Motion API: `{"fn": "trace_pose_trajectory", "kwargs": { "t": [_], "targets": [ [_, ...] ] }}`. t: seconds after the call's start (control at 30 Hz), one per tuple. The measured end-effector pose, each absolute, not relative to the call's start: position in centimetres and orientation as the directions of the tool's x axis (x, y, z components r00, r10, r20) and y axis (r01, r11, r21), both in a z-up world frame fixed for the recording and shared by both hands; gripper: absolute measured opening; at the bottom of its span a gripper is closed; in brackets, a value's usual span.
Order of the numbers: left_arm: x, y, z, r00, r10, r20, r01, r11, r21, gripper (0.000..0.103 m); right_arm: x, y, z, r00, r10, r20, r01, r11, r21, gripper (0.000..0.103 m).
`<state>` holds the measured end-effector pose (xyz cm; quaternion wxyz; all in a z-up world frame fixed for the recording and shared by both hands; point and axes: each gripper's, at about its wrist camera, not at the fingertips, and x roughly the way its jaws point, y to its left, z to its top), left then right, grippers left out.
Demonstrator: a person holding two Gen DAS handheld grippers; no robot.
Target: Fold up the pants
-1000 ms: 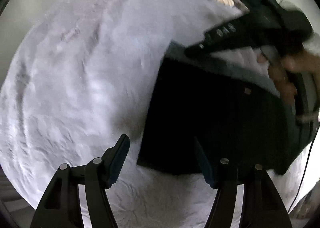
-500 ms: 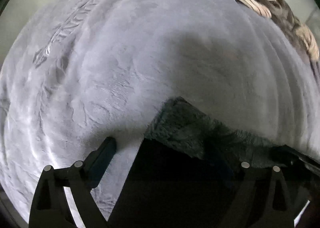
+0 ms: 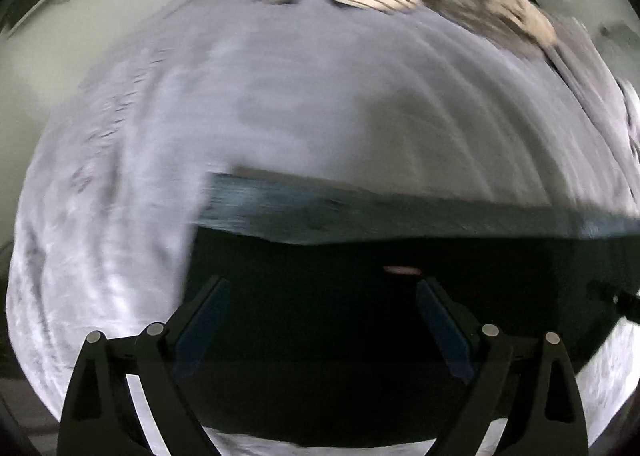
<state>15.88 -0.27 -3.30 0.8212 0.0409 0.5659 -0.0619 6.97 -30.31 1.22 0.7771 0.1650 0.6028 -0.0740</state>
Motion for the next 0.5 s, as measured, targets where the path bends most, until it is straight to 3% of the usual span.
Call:
{"fn": "trace_pose_trajectory", "kwargs": {
  "t": [0.23,0.5],
  "targets": [
    [19.3,-8.1,-6.3,0.323,-0.039,-0.946,0.224,0.974,0.037,0.095,0.7,-35.0,-0.3,0.261,0.124,-0.957,0.498,0.832,0.244,0.049],
    [22.1,-8.8,-9.0,0.316,0.038,-0.948,0.179,0.979,0.099,0.101,-3.5,-38.4,-1.2,0.353,0.163,-0.921,0.629,0.688,0.363,0.049]
  ]
}}
